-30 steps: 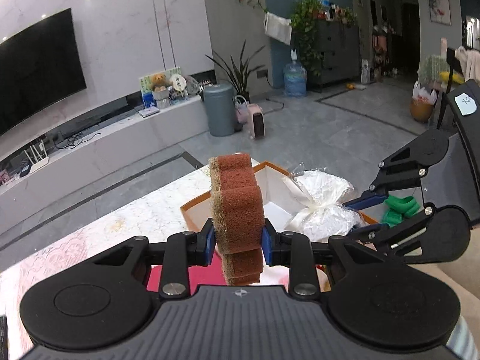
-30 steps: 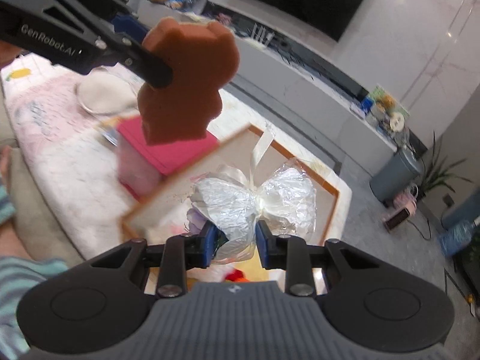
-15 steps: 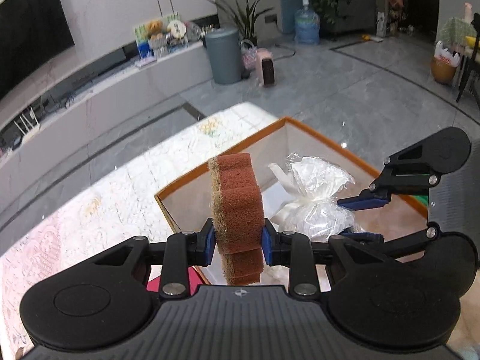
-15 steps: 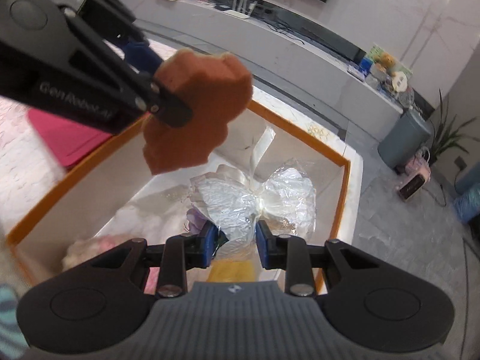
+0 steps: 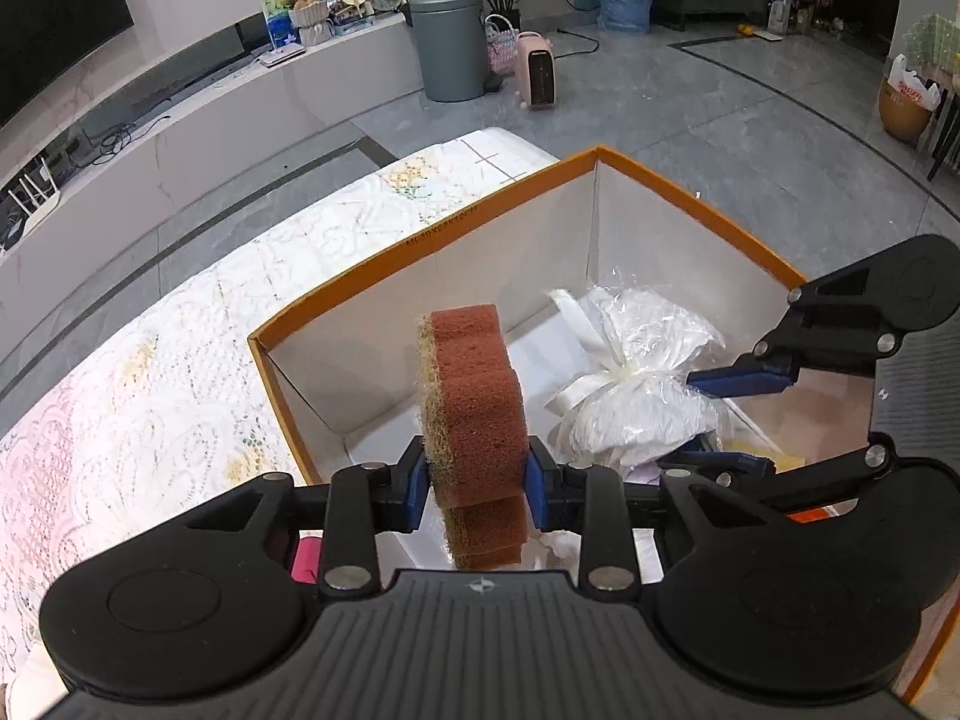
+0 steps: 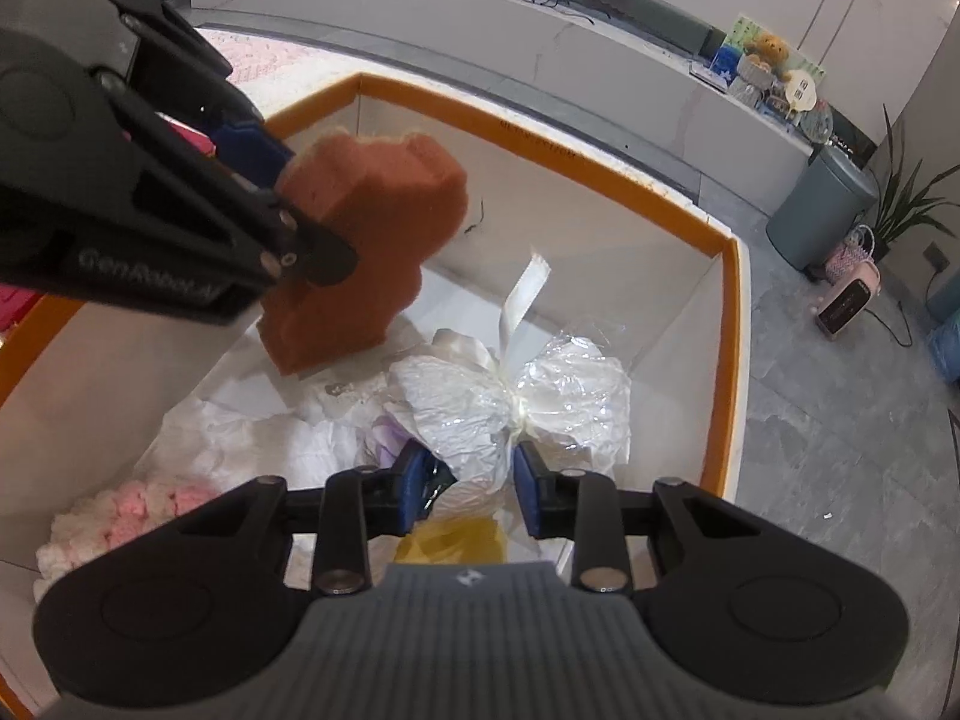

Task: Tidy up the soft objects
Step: 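Open both tools to drop the sponge and bundle into the box, then move both tools back over the slipper and snack packet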

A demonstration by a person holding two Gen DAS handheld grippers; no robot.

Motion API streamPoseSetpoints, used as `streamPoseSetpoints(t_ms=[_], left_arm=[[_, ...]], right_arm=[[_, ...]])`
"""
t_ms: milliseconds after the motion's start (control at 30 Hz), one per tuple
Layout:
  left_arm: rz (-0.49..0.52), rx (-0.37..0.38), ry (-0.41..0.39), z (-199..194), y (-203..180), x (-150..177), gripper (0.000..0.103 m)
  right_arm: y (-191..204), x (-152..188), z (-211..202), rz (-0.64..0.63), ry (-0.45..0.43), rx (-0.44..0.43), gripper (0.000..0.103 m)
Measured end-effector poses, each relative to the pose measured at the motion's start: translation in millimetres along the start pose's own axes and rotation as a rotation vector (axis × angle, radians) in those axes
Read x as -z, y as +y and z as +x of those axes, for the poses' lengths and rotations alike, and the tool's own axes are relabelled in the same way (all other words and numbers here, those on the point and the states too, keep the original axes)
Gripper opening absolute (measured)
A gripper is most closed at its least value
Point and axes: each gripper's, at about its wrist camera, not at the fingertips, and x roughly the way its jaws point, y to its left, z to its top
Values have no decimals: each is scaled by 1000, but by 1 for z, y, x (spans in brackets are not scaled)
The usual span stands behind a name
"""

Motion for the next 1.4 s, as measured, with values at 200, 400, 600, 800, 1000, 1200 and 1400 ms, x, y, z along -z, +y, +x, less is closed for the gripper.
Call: streamPoseSetpoints(t_ms=[200, 400, 600, 800, 1000, 1200, 1400], left_arm=[[-12, 10, 17, 2, 3, -8, 42], [-27, 22, -14, -6, 6, -9, 62], [-66, 66, -79, -34, 11, -8, 64], [-51, 91, -160, -69, 9, 3, 64], [-15, 72, -252, -111, 7, 25, 64], [6, 39, -351, -149, 4, 62, 64], [-67, -14, -420, -178, 10, 102, 64]], right_arm=[[-4, -7, 2, -14, 0, 4, 39], [2, -5, -5, -39, -11, 20, 60], [9, -5, -22, -66, -29, 49, 67], [20, -1, -47, -87, -60, 69, 71], [40, 10, -80, -75, -111, 103, 73], [65, 21, -113, -44, -185, 135, 73], [94, 29, -150, 61, -308, 171, 73]])
